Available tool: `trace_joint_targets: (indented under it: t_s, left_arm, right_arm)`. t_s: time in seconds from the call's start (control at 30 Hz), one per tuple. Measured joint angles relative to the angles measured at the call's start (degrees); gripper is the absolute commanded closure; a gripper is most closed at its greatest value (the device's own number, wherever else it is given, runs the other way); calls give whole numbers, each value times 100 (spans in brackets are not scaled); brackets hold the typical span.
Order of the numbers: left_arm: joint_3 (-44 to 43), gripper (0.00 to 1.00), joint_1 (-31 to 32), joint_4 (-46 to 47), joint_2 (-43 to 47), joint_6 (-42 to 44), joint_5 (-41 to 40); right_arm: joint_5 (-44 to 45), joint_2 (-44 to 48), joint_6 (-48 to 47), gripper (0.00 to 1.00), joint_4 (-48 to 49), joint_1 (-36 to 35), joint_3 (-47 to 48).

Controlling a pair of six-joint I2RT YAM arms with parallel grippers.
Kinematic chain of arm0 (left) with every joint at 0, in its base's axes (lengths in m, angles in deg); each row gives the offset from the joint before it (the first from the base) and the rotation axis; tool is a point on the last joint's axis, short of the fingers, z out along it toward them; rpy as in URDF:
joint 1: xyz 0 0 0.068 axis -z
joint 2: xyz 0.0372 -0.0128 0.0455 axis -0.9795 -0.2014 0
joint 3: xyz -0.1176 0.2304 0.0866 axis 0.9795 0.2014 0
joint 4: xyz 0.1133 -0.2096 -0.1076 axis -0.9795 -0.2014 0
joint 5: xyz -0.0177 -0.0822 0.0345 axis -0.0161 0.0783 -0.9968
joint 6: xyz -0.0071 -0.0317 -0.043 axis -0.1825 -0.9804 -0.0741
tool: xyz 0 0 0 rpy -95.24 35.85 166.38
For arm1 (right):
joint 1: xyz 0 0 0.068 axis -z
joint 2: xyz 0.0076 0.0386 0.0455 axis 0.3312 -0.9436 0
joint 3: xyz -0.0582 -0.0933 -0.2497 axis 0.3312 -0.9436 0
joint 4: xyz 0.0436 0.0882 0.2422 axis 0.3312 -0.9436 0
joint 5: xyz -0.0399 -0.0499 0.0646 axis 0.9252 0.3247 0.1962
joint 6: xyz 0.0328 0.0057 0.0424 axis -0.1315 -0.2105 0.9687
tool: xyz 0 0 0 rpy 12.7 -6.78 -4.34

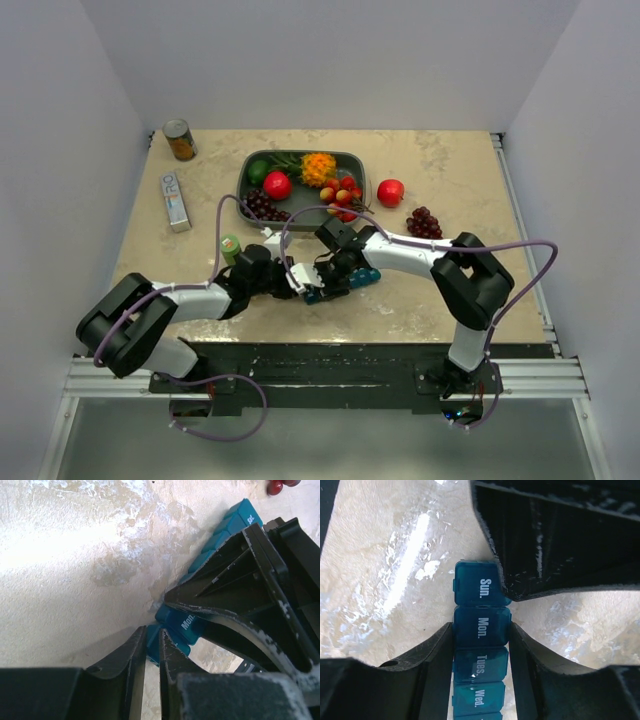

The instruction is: Sort the pills into containers

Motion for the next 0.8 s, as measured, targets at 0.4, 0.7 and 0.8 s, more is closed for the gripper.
trace_joint_targets:
  t_s: [0.4, 0.7, 0.8]
  left_arm:
    - [225, 82, -7, 315, 109, -11, -103]
    - [442, 82, -4, 682, 111, -122, -142]
    - [474, 82, 4, 723, 111, -151, -157]
  right_arm:
    - [-144, -57, 992, 91, 254, 98, -22]
    - [-140, -42, 1408, 88, 365, 96, -55]
    - [-157, -42, 1543, 87, 356, 98, -50]
